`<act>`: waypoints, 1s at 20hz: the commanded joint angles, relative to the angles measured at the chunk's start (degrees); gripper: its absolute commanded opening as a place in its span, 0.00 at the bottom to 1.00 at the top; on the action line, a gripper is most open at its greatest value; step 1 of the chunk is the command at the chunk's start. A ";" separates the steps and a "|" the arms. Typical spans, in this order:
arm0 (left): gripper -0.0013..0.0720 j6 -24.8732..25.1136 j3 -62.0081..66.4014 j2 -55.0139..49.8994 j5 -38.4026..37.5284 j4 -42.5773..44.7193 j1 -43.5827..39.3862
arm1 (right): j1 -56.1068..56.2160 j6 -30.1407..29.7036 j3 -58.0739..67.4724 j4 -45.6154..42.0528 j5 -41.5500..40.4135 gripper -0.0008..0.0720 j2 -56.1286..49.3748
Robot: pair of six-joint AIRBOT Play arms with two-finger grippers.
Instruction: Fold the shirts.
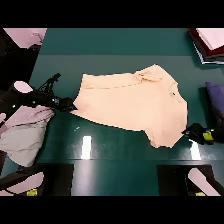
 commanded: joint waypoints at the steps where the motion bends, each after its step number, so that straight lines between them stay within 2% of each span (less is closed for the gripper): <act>1: 0.05 0.44 0.07 0.07 -0.09 0.11 0.00 | 3.72 -0.42 -0.68 3.54 -5.44 0.63 -4.90; 2: 0.05 0.55 0.07 0.07 -0.22 0.37 0.00 | 5.14 -0.42 -0.68 3.65 -6.25 0.63 -5.62; 4: 0.05 0.52 0.09 0.07 -1.03 1.31 0.00 | 7.15 -0.46 -0.70 3.61 -6.91 0.54 -6.16; 6: 0.05 0.50 0.17 0.07 -1.90 1.53 0.02 | 8.59 -0.50 -0.68 2.99 -7.45 0.15 -5.09; 7: 0.05 0.48 0.74 0.07 -2.78 1.60 0.07 | 8.92 -0.50 -0.52 3.04 -7.54 0.03 -3.69; 11: 0.05 -0.33 9.77 0.90 -6.12 2.67 0.13 | 9.57 -0.31 9.46 3.28 -4.15 0.03 5.03; 15: 0.05 -5.31 26.38 5.90 -6.16 7.82 0.13 | 9.57 1.81 31.15 3.21 -4.52 0.03 11.89; 20: 0.05 -7.69 51.25 12.94 -5.70 8.31 0.11 | 9.49 2.21 59.08 2.97 -4.66 0.03 14.12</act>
